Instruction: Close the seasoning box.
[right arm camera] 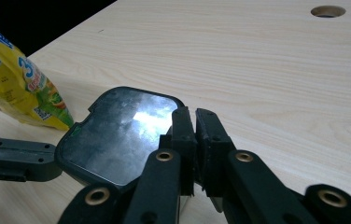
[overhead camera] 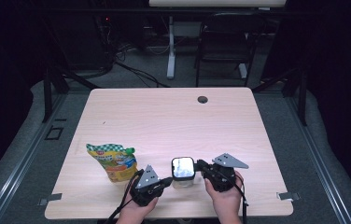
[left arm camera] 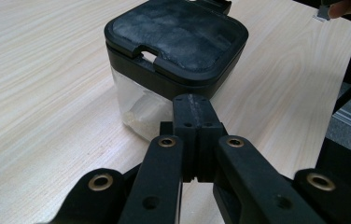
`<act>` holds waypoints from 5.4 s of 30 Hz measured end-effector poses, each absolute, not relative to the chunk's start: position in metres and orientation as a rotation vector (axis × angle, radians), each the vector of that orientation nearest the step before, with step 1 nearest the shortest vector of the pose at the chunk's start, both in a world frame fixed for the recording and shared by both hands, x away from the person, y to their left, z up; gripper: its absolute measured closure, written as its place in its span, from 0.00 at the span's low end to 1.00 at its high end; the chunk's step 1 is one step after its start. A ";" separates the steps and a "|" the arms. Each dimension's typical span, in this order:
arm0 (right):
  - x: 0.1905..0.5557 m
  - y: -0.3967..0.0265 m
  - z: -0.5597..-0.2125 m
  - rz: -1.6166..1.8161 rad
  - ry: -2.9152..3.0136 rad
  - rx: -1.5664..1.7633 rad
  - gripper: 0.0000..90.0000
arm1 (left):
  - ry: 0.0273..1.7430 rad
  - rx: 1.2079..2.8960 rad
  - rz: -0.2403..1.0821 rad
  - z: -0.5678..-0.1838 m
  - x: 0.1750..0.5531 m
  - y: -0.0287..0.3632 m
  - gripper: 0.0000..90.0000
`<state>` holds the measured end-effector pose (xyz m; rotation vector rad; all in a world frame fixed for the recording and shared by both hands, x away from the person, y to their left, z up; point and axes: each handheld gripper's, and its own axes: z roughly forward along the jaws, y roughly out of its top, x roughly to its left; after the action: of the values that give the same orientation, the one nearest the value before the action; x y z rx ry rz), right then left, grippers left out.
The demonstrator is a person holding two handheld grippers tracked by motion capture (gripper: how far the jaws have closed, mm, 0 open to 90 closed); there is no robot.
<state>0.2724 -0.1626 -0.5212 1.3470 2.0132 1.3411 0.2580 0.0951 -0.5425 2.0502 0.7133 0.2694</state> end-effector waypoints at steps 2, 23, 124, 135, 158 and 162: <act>0.273 -0.163 -0.521 1.342 2.005 1.368 0.92 | 0.716 2.049 0.275 -0.542 0.258 0.095 1.00; 0.274 -0.168 -0.525 1.418 1.994 1.396 0.97 | 0.716 2.051 0.275 -0.540 0.260 0.096 1.00; 0.240 -0.178 -0.515 1.388 1.975 1.247 0.74 | 0.646 2.050 0.298 -0.523 0.270 0.066 1.00; 0.245 -0.178 -0.514 1.408 1.973 1.261 0.91 | 0.660 2.042 0.305 -0.522 0.266 0.064 0.97; 0.290 -0.184 -0.511 1.415 2.009 1.307 0.93 | 0.768 2.020 0.366 -0.523 0.294 0.079 0.81; 0.302 -0.182 -0.511 1.407 2.014 1.312 0.92 | 0.765 2.018 0.342 -0.523 0.295 0.078 0.81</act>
<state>0.3020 -0.1817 -0.5108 1.3119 2.0137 1.4068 0.2949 0.0784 -0.5232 2.0178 0.7650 0.3419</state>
